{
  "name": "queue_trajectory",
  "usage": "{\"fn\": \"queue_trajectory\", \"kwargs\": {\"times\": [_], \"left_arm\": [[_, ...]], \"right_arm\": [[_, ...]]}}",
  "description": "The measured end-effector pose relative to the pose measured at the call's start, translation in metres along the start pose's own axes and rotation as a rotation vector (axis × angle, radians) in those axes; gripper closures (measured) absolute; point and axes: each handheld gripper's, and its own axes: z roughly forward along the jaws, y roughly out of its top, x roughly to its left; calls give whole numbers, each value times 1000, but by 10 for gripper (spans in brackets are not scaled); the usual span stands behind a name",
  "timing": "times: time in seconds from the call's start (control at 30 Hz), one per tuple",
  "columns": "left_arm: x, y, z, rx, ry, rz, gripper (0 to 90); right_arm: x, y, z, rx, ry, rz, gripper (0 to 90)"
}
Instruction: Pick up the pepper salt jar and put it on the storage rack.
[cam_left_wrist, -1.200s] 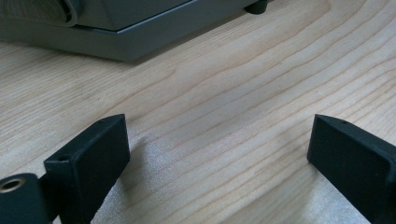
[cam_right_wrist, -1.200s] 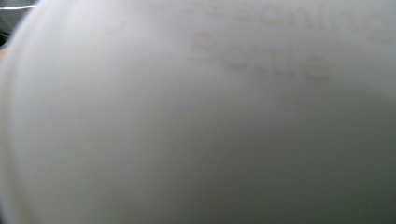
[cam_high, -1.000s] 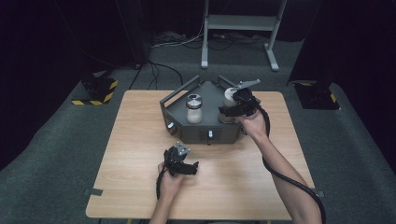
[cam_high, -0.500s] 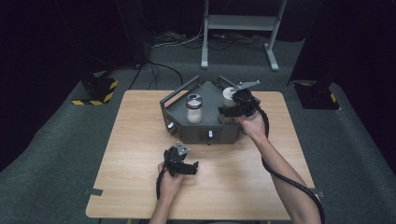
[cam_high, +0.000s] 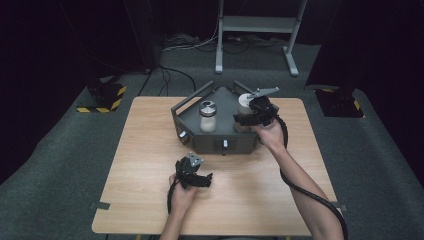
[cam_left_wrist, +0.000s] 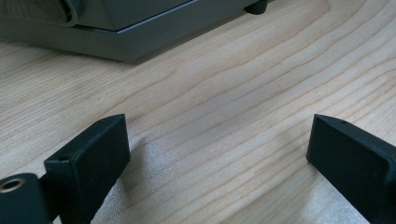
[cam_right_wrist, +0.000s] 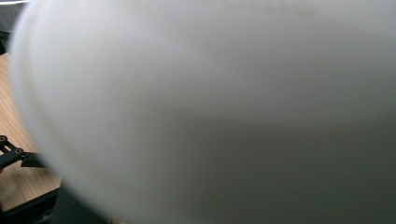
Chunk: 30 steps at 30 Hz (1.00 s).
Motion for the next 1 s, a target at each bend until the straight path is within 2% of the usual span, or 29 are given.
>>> {"fn": "queue_trajectory", "kwargs": {"times": [0.17,0.47,0.6,1.0], "left_arm": [[0,0,0,0,0,0,59],[0,0,0,0,0,0,59],[0,0,0,0,0,-1,59],[0,0,0,0,-1,-2,59]], "right_arm": [[-1,-2,0,-8,3,5,294],[-4,-15,5,-40,14,27,132],[-7,-20,4,-58,32,25,110],[-8,-30,-3,-74,34,9,90]]}}
